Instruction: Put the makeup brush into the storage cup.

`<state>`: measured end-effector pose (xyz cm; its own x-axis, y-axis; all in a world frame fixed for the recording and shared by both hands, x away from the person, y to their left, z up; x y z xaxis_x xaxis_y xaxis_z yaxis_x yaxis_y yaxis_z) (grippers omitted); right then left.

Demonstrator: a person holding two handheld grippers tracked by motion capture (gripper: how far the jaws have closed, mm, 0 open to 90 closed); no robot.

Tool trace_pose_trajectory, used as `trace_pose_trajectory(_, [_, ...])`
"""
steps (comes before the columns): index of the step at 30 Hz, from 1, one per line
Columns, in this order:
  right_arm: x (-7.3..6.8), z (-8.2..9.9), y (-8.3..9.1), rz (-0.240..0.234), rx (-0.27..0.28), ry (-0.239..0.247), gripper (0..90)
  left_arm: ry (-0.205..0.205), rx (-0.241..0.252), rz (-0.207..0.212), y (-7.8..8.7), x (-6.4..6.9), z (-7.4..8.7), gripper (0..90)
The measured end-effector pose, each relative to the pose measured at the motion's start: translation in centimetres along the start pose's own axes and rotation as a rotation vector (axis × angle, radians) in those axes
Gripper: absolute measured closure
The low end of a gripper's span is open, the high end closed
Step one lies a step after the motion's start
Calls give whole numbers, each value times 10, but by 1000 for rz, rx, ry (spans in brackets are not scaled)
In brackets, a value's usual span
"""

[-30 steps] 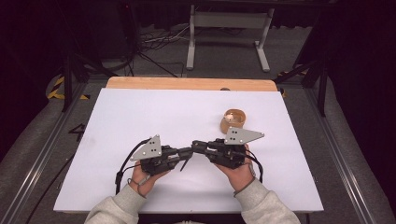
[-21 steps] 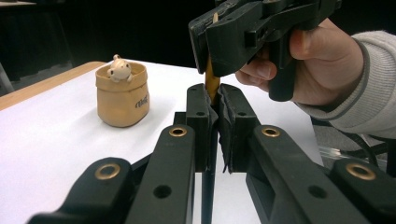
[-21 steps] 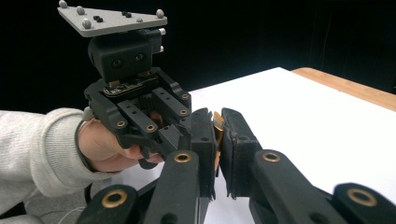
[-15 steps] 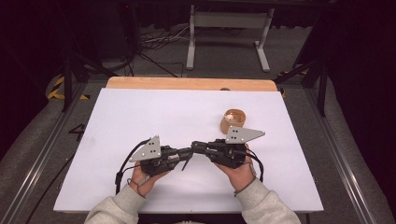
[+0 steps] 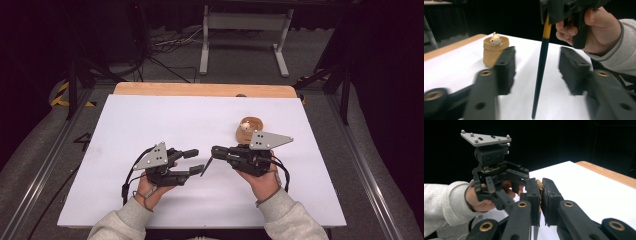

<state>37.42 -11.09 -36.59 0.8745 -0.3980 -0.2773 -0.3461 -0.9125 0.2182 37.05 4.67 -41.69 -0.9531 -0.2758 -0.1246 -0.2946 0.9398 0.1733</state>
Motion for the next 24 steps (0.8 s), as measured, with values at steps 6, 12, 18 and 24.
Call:
trace_pose_trajectory(6, [5, -8, 7, 30, 3, 13, 850, 2, -12, -24, 3, -4, 1, 240])
trace_pose_trajectory(12, [10, -17, 14, 74, 1, 24, 849, 29, -25, -35, 4, -9, 4, 86])
trace_pose_trajectory(18, [14, -24, 19, 104, 2, 29, 849, 38, -27, -59, 9, -14, 4, 40])
trace_pose_trajectory(24, [20, -33, 25, 138, 2, 39, 849, 42, -41, -72, 16, -16, 7, 30])
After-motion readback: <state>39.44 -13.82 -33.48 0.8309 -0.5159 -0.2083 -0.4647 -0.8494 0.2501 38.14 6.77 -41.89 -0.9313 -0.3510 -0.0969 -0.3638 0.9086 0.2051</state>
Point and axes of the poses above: each handheld gripper's, and its own axes: y roughly backward along the jaws, z roughly out of its underside, x roughly to its right, the point moved 7 cm from there along -y, roughly forward along the jaws, and after that the axes turned 11 degrees about -y, right-handed, at the moved point
